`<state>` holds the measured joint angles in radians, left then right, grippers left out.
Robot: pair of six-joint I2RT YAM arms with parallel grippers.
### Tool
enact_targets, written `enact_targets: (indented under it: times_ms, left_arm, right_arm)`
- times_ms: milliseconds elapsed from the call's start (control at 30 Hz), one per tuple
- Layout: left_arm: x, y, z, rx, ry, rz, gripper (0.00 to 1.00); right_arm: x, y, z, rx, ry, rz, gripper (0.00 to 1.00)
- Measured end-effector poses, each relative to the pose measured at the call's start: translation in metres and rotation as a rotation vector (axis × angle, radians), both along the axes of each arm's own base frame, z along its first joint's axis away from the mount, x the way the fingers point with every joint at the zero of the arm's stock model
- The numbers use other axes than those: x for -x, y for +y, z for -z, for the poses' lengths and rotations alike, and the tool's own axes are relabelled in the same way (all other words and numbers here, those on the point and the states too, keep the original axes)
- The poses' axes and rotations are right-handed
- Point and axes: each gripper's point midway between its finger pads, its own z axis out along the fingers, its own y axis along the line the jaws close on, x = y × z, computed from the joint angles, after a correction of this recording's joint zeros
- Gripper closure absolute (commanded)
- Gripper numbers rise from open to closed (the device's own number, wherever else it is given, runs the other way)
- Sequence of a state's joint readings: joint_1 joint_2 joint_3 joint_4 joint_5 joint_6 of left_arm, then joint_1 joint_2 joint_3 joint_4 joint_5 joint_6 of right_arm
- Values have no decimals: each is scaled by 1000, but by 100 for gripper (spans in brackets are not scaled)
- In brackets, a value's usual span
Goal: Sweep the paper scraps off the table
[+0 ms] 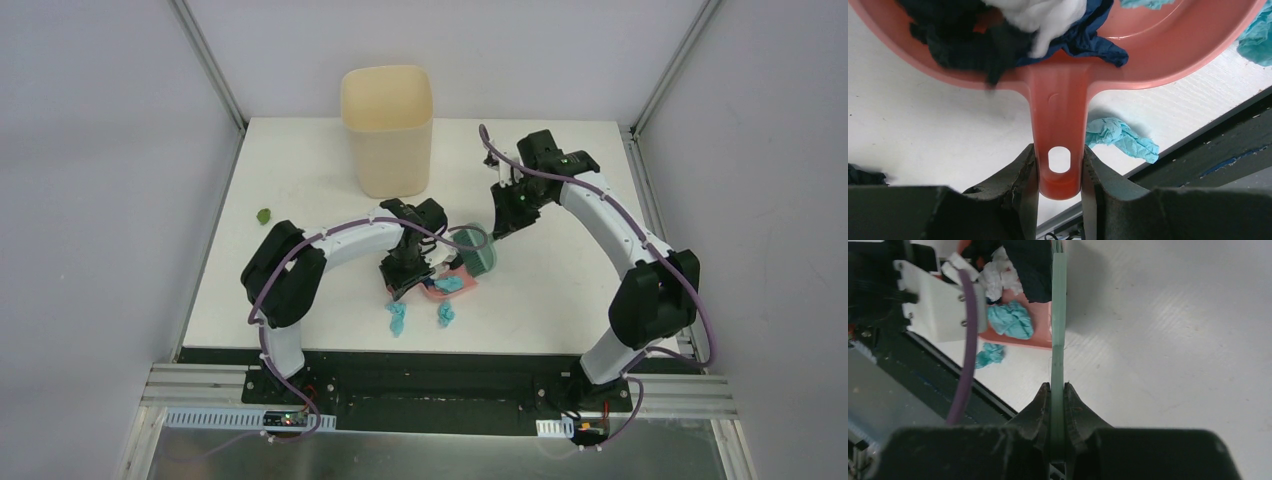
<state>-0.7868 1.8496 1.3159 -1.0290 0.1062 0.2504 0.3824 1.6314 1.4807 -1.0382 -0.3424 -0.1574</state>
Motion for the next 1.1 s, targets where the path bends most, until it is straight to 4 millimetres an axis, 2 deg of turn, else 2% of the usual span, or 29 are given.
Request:
enact_targets:
  times_ms: [100,200,433,533,633,800,1100]
  left_arm:
    - [-1,-1,0,2,-3,0,100]
    - [-3,-3,0,9,-14,-5,100]
    - [-20,-16,-11,84,-103,-27,100]
    - [-27,-21,-17,112,-146,-33,100]
    - [-31,-24,-18,125,-162,-38,100]
    - [-35,-24,-18,121,-181,-44,100]
    - [-36,-25,-27,133,-200,-71,100]
  right_arm:
    - [9,11,-4,-67,44,-27,100]
    - [9,8,-10,-83,37,-18,100]
    - [-1,-30,-44,-32,-122,73,100]
    - [-1,-47,-65,-32,-201,111,100]
    - [2,-61,-76,-40,-241,150,100]
    - [12,-74,-76,-46,-243,188,100]
    - [33,-102,-60,-60,-244,292,100]
